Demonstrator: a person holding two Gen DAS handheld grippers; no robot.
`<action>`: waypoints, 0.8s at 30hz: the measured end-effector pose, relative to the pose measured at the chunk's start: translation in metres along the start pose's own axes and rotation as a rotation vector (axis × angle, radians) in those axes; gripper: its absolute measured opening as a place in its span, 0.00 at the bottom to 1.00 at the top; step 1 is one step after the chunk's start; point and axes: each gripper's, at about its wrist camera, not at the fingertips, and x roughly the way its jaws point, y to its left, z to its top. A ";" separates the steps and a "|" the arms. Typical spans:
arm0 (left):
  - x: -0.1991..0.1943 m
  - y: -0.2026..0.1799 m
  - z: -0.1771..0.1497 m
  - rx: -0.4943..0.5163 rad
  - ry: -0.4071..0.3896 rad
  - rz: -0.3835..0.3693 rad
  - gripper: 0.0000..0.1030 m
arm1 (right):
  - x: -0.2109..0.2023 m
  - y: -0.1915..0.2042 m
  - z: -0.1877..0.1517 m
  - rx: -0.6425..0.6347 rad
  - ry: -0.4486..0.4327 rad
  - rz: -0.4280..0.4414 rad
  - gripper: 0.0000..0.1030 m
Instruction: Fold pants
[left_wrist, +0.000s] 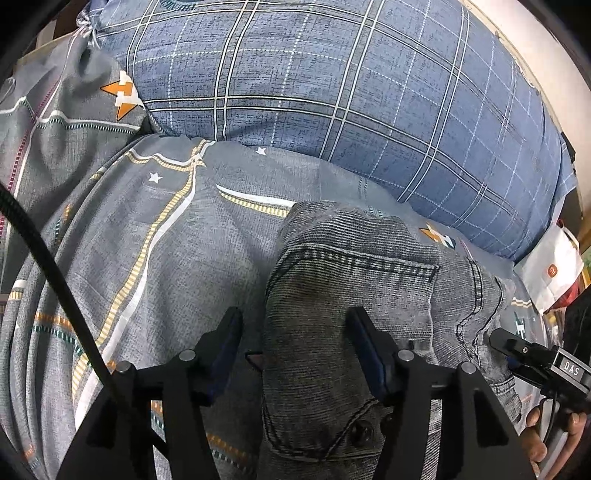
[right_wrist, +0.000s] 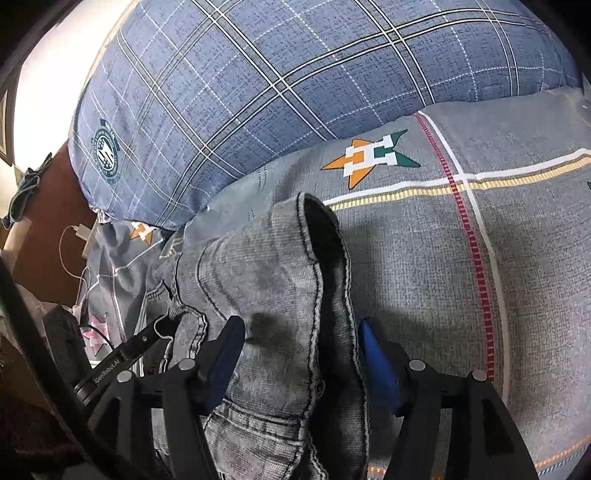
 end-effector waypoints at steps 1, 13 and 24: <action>0.000 -0.001 0.000 0.004 0.000 0.002 0.59 | 0.000 0.000 -0.001 -0.001 0.004 0.000 0.65; 0.001 -0.004 -0.003 0.035 0.005 0.030 0.63 | 0.007 0.002 -0.003 -0.017 0.044 -0.033 0.69; 0.002 -0.004 -0.004 0.036 0.007 0.038 0.64 | 0.008 0.004 -0.005 -0.019 0.044 -0.049 0.69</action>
